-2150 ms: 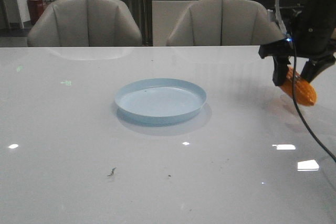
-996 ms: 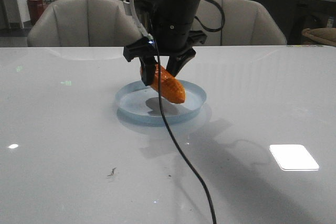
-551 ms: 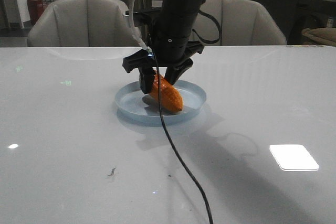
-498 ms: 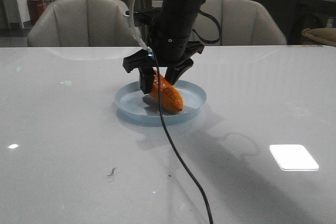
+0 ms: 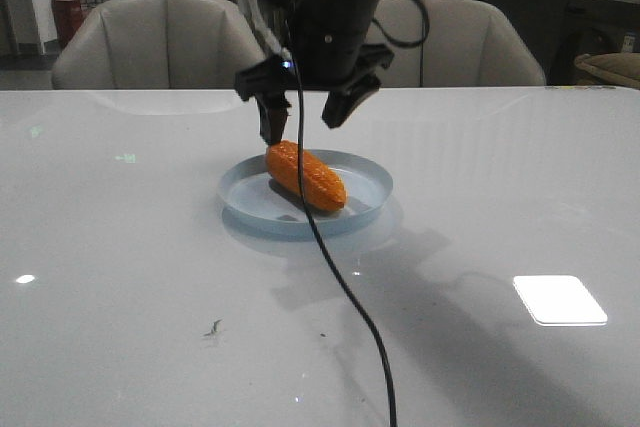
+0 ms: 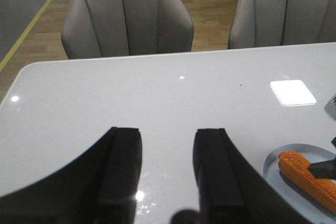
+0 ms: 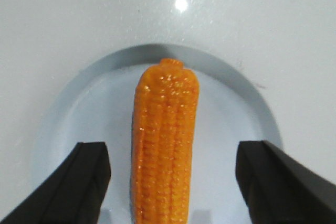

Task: Place corn on plate with both arms
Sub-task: 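Raise the right gripper away from the plate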

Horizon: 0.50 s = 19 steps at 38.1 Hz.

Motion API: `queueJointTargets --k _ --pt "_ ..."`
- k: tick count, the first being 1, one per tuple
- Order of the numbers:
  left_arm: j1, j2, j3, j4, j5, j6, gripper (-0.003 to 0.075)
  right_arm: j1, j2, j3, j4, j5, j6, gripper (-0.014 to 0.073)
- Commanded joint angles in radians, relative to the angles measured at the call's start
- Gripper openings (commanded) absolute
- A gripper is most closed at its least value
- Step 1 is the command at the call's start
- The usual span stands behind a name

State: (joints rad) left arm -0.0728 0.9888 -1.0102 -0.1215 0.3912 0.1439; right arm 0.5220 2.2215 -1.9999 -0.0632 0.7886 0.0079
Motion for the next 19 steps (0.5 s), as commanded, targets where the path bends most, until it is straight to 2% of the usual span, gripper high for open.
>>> queueJointTargets --k 1,9,19 --pt "0.003 -0.018 -0.027 -0.013 -0.077 -0.003 0.0314 -0.034 -0.169 -0.037 -0.013 -0.014 -0.008 0.0603" --pt "0.003 -0.018 -0.027 -0.012 -0.074 -0.003 0.0314 -0.127 -0.369 -0.037 0.018 0.059 0.009 0.0603" --pt "0.003 -0.018 -0.027 -0.008 -0.069 -0.003 0.0314 -0.334 -0.639 0.017 0.029 0.144 0.009 0.0603"
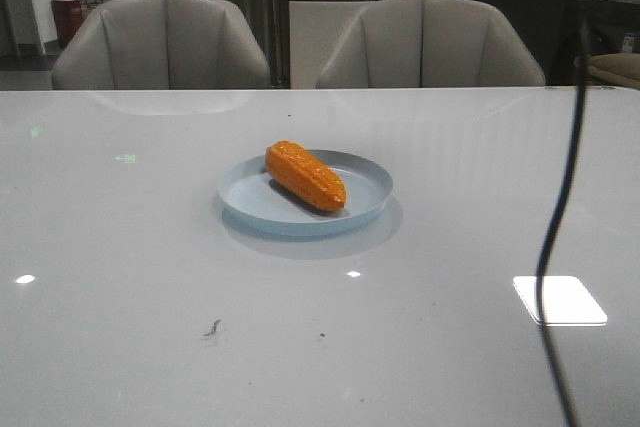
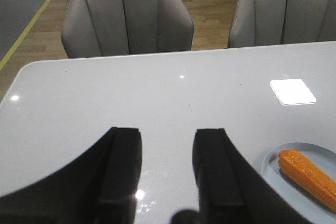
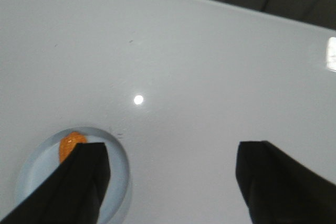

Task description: Place corn on plate with both arms

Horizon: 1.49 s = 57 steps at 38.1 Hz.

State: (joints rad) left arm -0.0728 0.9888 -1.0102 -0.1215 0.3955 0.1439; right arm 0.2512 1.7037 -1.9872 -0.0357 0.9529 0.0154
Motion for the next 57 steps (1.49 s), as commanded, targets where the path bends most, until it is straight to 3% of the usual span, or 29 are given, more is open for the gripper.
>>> queueJointTargets --k 1,11,24,33,46,57 --pt "0.003 -0.018 -0.027 -0.005 -0.073 -0.003 0.0314 -0.096 -0.151 0.034 0.002 -0.013 0.001 0.0603" --pt "0.003 -0.018 -0.027 -0.003 -0.071 -0.003 0.0314 -0.273 -0.523 0.485 0.003 -0.127 0.001 0.0603" --pt "0.003 -0.012 -0.027 -0.003 -0.071 -0.003 0.0314 -0.294 -0.827 0.910 0.002 -0.241 0.001 0.0603" --pt "0.003 -0.012 -0.027 -0.003 -0.071 -0.003 0.0306 -0.294 -0.852 0.991 0.003 -0.227 0.001 0.0603" --pt "0.003 -0.012 -0.027 -0.003 -0.075 -0.003 0.0091 -0.294 -0.832 0.991 0.003 -0.228 0.001 0.0603" --pt "0.003 -0.012 -0.027 -0.003 -0.075 -0.003 0.0094 -0.294 -0.832 0.991 0.003 -0.228 0.001 0.0603"
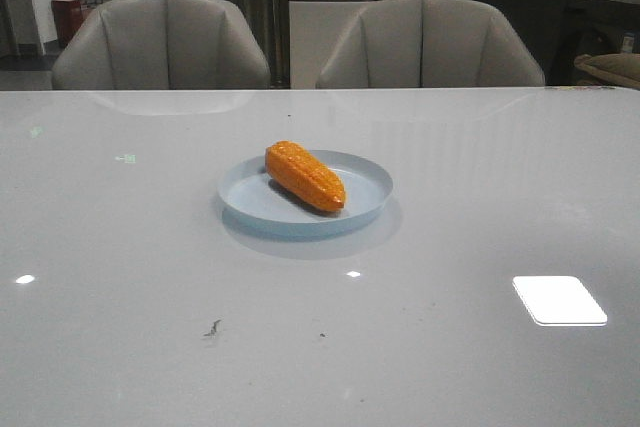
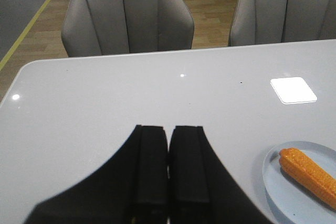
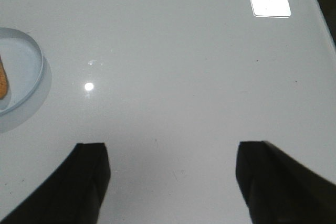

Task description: Place corn on plate with both arms

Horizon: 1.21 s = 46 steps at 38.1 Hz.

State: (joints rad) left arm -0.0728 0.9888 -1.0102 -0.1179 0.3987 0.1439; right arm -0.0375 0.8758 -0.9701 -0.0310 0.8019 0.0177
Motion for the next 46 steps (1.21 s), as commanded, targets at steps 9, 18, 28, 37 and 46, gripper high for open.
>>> queueJointTargets --k 9,18,28,37,46 --pt "0.003 -0.012 -0.027 -0.007 -0.078 -0.003 0.0094 -0.005 -0.004 -0.026 -0.002 -0.077 -0.001 0.0603" --pt "0.003 -0.050 0.010 -0.007 -0.103 -0.006 0.0094 -0.005 -0.004 -0.026 -0.002 -0.077 -0.001 0.0603" --pt "0.003 -0.286 0.292 0.008 -0.296 -0.013 0.0094 -0.005 -0.004 -0.026 -0.002 -0.077 -0.001 0.0603" --pt "0.003 -0.574 0.561 0.035 -0.412 -0.013 0.0094 -0.005 -0.004 -0.026 -0.002 -0.077 -0.001 0.0603" --pt "0.003 -0.841 0.716 0.037 -0.420 -0.013 0.0094 -0.005 -0.004 -0.026 -0.002 -0.077 -0.001 0.0603"
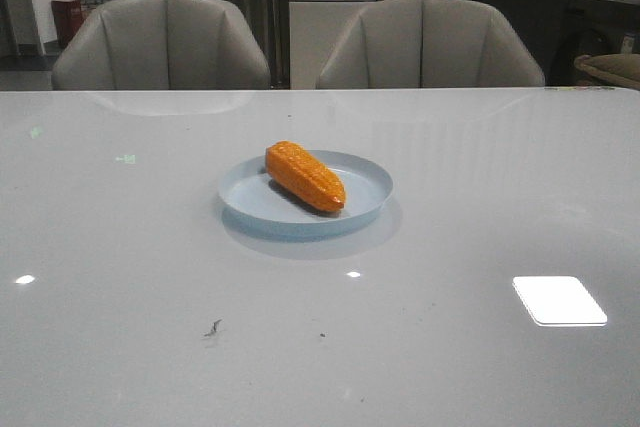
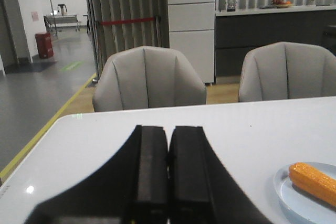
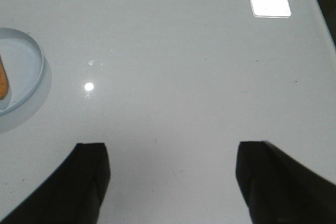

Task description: Place corn on plate with both arms

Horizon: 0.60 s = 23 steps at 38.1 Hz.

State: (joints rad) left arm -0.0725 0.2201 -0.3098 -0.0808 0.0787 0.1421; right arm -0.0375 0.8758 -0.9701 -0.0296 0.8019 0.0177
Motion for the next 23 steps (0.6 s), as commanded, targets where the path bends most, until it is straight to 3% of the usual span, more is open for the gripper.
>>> queueJointTargets --k 1,8,23 --pt "0.003 -0.096 0.026 0.002 -0.100 -0.011 0.0094 -0.005 -0.004 -0.026 -0.003 -0.077 -0.001 0.0603" --pt "0.003 -0.252 0.095 0.012 -0.101 -0.011 0.0094 -0.005 -0.004 -0.026 -0.003 -0.077 -0.001 0.0603" --pt "0.003 -0.249 0.289 0.012 -0.133 -0.011 0.0094 -0.005 -0.004 -0.026 -0.003 -0.065 -0.001 0.0603"
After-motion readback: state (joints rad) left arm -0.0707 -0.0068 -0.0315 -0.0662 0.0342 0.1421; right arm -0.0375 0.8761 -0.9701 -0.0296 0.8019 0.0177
